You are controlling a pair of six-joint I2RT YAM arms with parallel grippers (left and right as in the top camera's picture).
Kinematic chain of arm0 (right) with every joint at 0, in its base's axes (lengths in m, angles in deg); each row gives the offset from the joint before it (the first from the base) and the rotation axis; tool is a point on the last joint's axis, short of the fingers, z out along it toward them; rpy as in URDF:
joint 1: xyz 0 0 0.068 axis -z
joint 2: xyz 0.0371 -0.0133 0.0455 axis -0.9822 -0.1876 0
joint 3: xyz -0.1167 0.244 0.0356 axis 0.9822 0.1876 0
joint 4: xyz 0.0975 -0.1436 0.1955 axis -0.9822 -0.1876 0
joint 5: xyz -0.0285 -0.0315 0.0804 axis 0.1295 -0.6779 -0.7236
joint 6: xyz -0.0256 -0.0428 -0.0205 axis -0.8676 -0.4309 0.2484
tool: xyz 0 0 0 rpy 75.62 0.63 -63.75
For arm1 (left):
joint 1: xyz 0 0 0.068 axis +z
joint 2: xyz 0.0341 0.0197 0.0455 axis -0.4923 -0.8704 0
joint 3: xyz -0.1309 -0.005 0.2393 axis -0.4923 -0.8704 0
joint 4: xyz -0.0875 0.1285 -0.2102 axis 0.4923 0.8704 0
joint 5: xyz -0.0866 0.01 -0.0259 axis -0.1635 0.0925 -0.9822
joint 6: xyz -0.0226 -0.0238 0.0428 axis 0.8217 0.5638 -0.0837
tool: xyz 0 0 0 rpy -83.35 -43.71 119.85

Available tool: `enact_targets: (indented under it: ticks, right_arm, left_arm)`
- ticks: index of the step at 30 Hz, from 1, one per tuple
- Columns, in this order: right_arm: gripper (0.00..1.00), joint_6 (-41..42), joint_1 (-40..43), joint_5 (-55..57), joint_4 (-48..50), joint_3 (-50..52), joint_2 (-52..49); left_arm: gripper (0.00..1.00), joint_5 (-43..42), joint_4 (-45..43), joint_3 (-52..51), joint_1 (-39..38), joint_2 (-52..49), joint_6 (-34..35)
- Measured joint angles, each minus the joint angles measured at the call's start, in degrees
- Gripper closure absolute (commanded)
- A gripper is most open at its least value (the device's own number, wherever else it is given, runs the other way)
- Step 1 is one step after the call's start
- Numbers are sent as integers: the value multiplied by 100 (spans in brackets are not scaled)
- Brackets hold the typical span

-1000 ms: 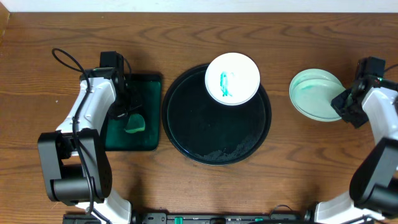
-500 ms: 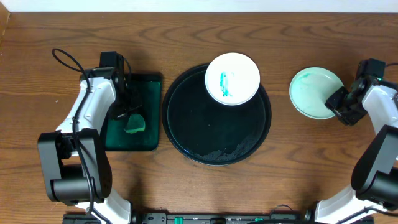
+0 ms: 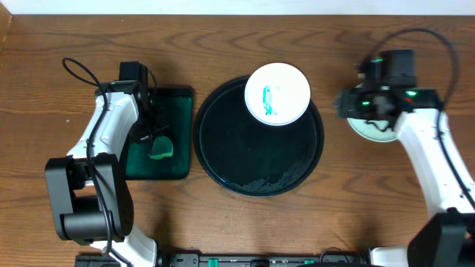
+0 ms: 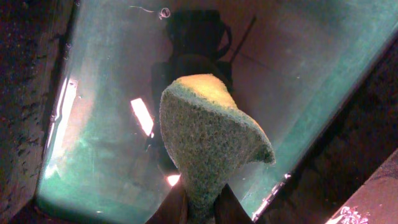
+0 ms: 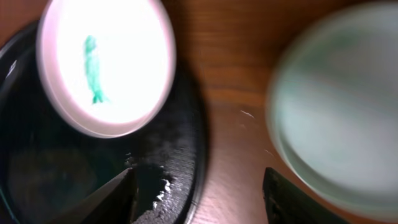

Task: Clean dirty plates on tray and stack at the side
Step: 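Release the plate and move the right gripper to the last tray plate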

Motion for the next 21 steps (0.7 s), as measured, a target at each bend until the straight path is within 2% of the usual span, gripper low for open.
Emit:
enact_targets:
  ticks: [5, 13, 21]
  right_arm:
    - [35, -540, -564, -201, 793, 0, -625]
    - [31, -955, -619, -409, 2061, 0, -1718]
    - [31, -1237, -619, -640, 2986, 2, -2253]
  left_arm:
    - [92, 0, 2, 0, 0, 0, 0]
    - [92, 0, 2, 0, 0, 0, 0]
    - [93, 0, 0, 0, 0, 0, 0]
